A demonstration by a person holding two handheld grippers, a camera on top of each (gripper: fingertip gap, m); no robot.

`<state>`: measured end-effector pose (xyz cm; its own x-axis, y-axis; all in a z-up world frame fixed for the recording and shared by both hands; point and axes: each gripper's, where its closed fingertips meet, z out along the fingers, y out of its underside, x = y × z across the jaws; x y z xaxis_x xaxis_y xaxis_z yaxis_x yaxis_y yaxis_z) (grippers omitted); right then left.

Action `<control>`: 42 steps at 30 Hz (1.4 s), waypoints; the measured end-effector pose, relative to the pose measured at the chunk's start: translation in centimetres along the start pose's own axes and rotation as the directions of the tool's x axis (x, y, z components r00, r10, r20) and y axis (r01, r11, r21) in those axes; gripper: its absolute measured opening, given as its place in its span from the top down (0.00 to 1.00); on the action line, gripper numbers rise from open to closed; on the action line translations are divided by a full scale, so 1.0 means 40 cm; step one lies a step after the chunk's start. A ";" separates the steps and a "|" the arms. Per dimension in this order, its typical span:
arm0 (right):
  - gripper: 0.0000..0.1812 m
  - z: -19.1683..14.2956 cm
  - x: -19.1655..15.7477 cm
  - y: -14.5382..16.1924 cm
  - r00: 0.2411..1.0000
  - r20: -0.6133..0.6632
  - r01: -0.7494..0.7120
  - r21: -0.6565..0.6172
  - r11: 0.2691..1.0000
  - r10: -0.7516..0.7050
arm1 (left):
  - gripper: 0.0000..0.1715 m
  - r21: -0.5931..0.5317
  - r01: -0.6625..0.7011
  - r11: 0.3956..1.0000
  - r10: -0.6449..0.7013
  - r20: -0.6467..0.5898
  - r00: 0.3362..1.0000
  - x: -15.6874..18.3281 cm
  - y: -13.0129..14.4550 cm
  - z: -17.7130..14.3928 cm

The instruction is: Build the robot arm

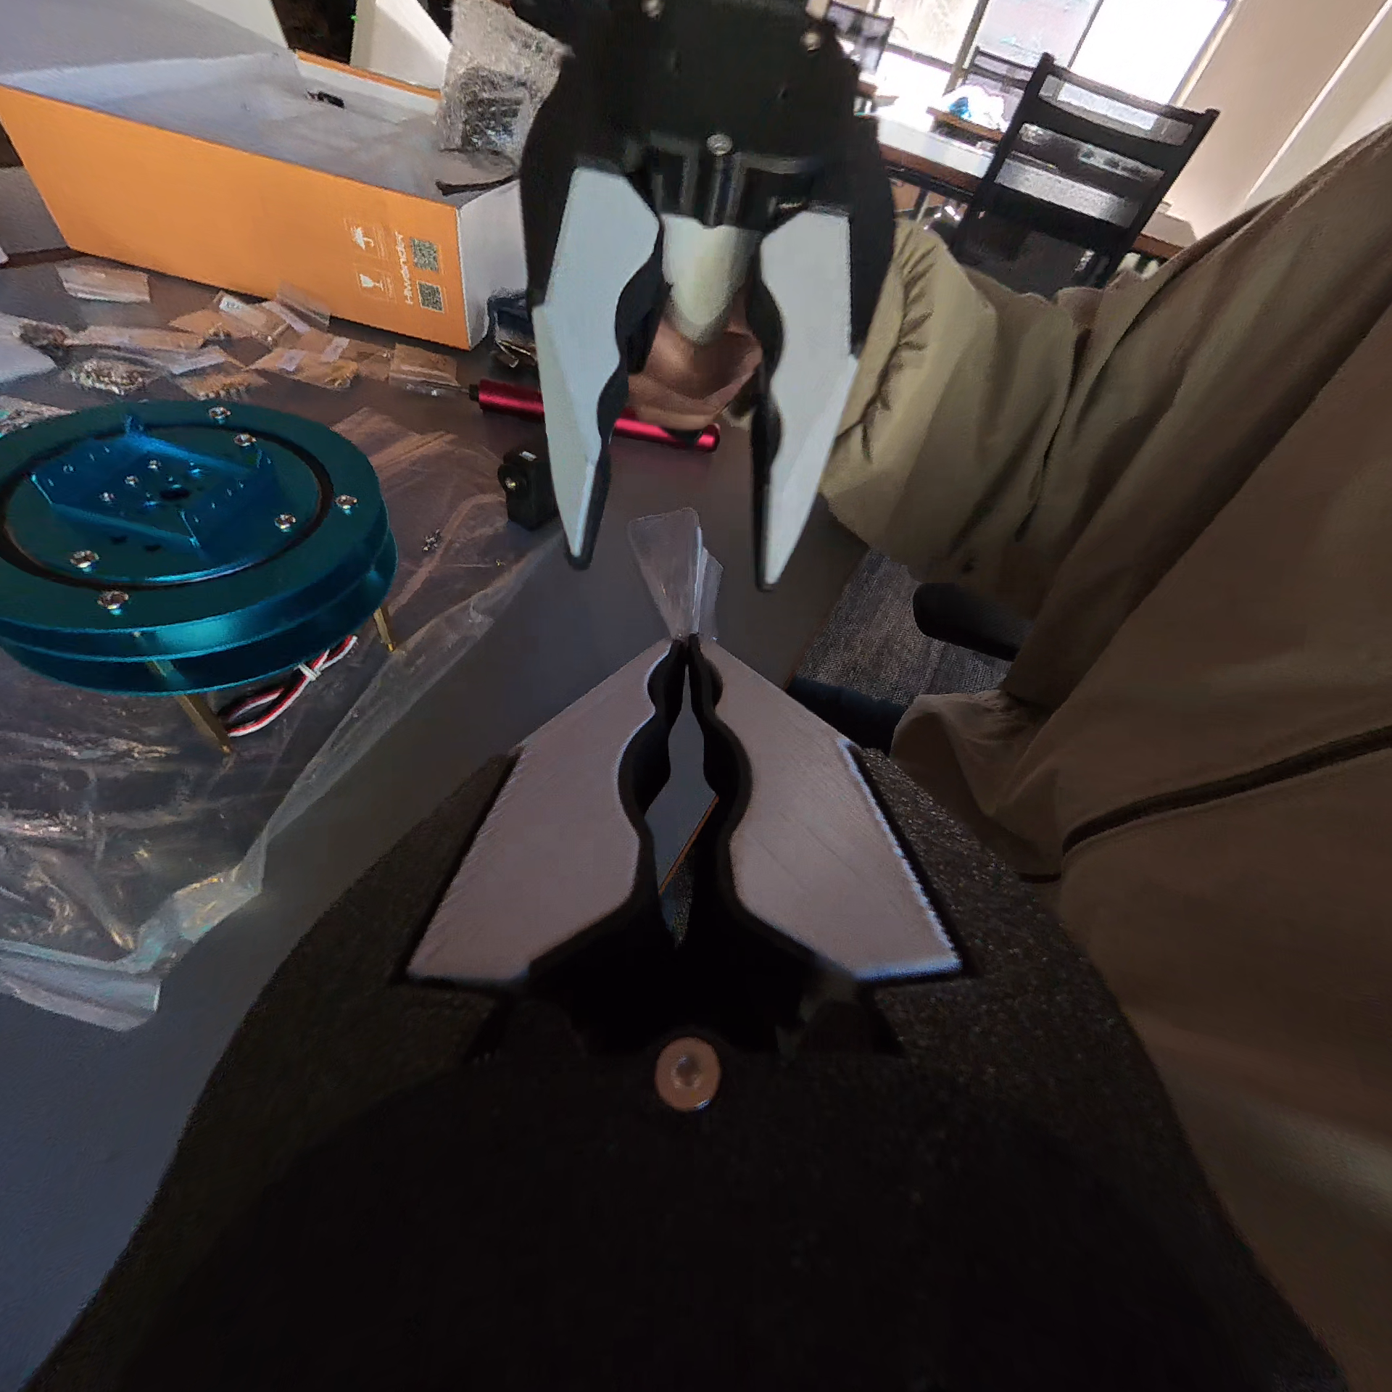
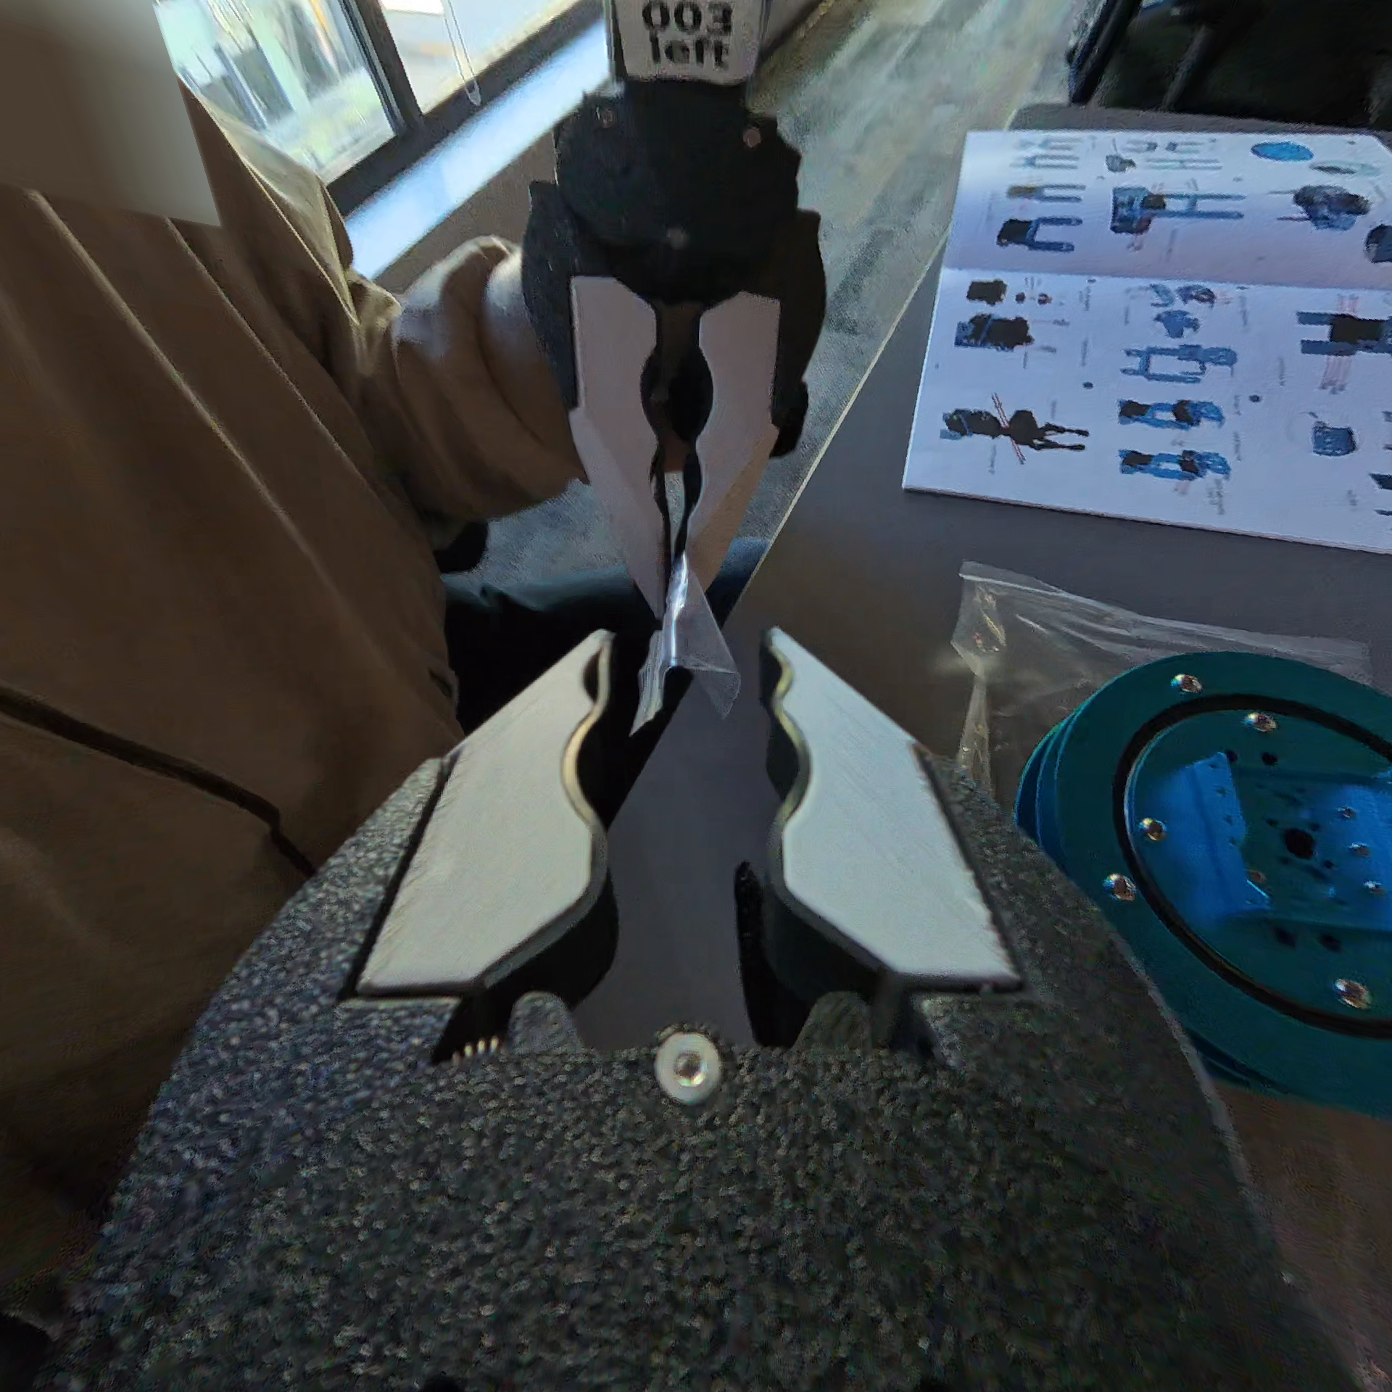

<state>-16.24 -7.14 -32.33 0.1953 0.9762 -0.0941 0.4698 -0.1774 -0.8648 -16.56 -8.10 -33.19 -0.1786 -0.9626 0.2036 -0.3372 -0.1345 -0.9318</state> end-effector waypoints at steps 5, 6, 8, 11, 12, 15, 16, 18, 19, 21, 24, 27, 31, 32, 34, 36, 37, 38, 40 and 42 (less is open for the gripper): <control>0.97 0.001 0.067 0.011 0.996 0.036 -0.088 0.055 0.995 0.086 | 1.00 0.019 0.025 0.999 -0.025 -0.033 0.999 -0.067 -0.011 0.009; 0.95 -0.003 0.081 0.012 0.994 0.034 -0.104 0.060 0.993 0.102 | 1.00 0.038 0.040 0.998 -0.039 -0.045 0.998 -0.079 -0.020 0.006; 0.97 -0.013 0.097 0.013 0.991 0.034 -0.131 0.065 0.989 0.129 | 1.00 0.067 0.071 0.995 -0.065 -0.082 0.995 -0.090 -0.036 0.003; 1.00 -0.022 0.104 0.008 0.987 0.025 -0.161 0.096 0.982 0.160 | 1.00 0.081 0.081 0.993 -0.074 -0.084 0.994 -0.104 -0.046 0.004; 1.00 -0.026 0.109 0.008 0.985 0.010 -0.173 0.114 0.978 0.173 | 0.98 0.092 0.089 0.992 -0.082 -0.071 0.994 -0.111 -0.048 0.003; 1.00 -0.037 0.110 0.012 0.957 0.047 -0.288 0.169 0.942 0.285 | 0.83 0.155 0.126 0.980 -0.116 -0.071 0.991 -0.105 -0.059 -0.004; 1.00 -0.040 0.104 0.010 0.944 0.083 -0.330 0.192 0.924 0.320 | 0.83 0.164 0.121 0.979 -0.111 -0.065 0.992 -0.098 -0.056 -0.001; 1.00 -0.043 0.088 0.011 0.940 0.118 -0.339 0.216 0.916 0.320 | 0.84 0.156 0.105 0.982 -0.099 -0.043 0.994 -0.088 -0.042 0.017; 1.00 -0.040 0.083 0.018 0.947 0.102 -0.320 0.205 0.925 0.305 | 0.86 0.153 0.107 0.982 -0.101 -0.043 0.994 -0.081 -0.037 0.027; 1.00 -0.035 0.077 0.032 0.970 0.047 -0.241 0.183 0.953 0.237 | 0.91 0.162 0.124 0.979 -0.119 -0.042 0.992 -0.073 -0.035 0.039; 1.00 -0.044 0.084 0.026 0.992 -0.117 -0.034 0.177 0.984 0.055 | 0.90 0.207 0.242 0.948 -0.236 -0.050 0.970 -0.090 -0.042 0.034; 1.00 -0.043 0.079 0.020 0.948 -0.264 0.215 0.110 0.970 -0.180 | 0.80 0.254 0.396 0.882 -0.369 -0.148 0.917 -0.101 -0.048 0.015; 1.00 -0.021 0.060 0.010 0.810 -0.396 0.468 -0.007 0.884 -0.432 | 0.60 0.202 0.579 0.790 -0.500 -0.333 0.799 -0.095 -0.050 0.014; 1.00 -0.014 0.054 0.007 0.751 -0.428 0.535 -0.054 0.843 -0.504 | 0.60 0.186 0.602 0.776 -0.515 -0.362 0.777 -0.094 -0.052 0.013; 1.00 -0.003 0.053 0.006 0.609 -0.482 0.639 -0.173 0.750 -0.630 | 0.61 0.116 0.614 0.781 -0.534 -0.387 0.752 -0.082 -0.041 0.018; 1.00 0.010 0.054 0.008 0.476 -0.499 0.702 -0.280 0.655 -0.724 | 0.64 0.044 0.598 0.800 -0.544 -0.367 0.755 -0.075 -0.021 0.023; 1.00 0.017 0.053 0.010 0.430 -0.496 0.721 -0.314 0.617 -0.754 | 0.69 0.020 0.586 0.810 -0.541 -0.360 0.760 -0.071 -0.013 0.021; 1.00 0.023 0.054 0.011 0.394 -0.495 0.732 -0.340 0.590 -0.774 | 0.75 -0.007 0.575 0.818 -0.539 -0.359 0.762 -0.065 -0.006 0.019; 1.00 0.031 0.056 0.018 0.360 -0.485 0.744 -0.366 0.559 -0.797 | 0.80 -0.042 0.563 0.826 -0.540 -0.348 0.766 -0.061 0.006 0.015; 1.00 0.031 0.064 0.022 0.327 -0.488 0.747 -0.391 0.537 -0.810 | 0.86 -0.066 0.557 0.828 -0.542 -0.350 0.764 -0.057 0.016 0.010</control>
<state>-16.40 -4.65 -33.96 0.1032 0.4018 0.9099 0.7351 0.5854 -0.3419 -15.99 -6.08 -34.39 -0.2768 -0.5807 0.7656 -0.4400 -0.6317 -0.6383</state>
